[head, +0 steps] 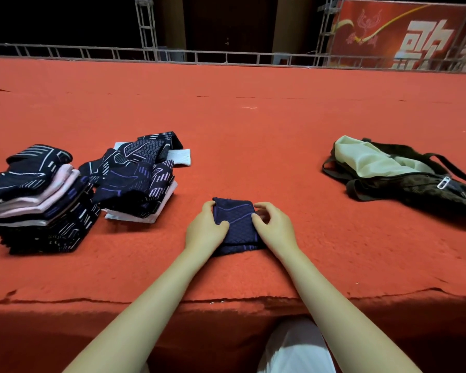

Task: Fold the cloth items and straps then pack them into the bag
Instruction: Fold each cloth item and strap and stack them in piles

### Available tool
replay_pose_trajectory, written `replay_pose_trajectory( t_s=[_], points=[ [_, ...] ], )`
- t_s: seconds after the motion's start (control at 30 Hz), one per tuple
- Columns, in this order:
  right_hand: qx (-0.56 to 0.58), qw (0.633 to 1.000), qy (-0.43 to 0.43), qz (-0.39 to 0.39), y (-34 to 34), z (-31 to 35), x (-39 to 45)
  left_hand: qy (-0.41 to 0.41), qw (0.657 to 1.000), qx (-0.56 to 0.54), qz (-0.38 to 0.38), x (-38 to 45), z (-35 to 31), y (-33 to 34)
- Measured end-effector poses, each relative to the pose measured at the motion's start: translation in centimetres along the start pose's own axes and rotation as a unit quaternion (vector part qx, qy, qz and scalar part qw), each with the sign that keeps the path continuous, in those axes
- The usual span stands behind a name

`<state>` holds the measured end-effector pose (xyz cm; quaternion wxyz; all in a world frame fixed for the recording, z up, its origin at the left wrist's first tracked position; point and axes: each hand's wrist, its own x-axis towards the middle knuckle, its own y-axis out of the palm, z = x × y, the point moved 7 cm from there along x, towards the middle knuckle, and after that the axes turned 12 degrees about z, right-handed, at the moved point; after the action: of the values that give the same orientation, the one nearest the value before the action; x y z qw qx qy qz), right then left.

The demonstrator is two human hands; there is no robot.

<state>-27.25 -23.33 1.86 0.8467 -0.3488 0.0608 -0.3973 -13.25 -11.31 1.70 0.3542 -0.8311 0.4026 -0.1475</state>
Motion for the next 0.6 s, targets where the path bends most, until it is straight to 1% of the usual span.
replay_pose_trajectory(
  t_s=[0.1,0.17,0.3,0.47,0.53,0.6],
  points=[
    [-0.051,0.998,-0.016,0.023,0.5,0.4,0.1,0.02,0.997,-0.065,-0.041,-1.0,0.5,-1.4],
    [-0.079,0.996,-0.03,0.027,0.7,0.7,0.1,0.022,0.997,-0.069,-0.036,-1.4,1.0,-1.6],
    [-0.09,0.995,-0.032,0.024,0.9,0.7,0.2,0.038,0.997,-0.053,-0.028,-2.5,1.2,-1.1],
    [-0.109,0.993,-0.033,0.022,1.1,0.7,0.1,0.043,0.992,-0.093,-0.08,-3.2,1.8,-1.3],
    [-0.134,0.991,-0.022,0.014,1.0,0.6,0.2,0.046,0.987,-0.117,-0.095,-3.5,2.0,-1.4],
    [-0.167,0.986,0.001,0.011,1.0,0.4,0.3,0.06,0.984,-0.117,-0.116,-3.7,1.9,-1.7]
  ],
)
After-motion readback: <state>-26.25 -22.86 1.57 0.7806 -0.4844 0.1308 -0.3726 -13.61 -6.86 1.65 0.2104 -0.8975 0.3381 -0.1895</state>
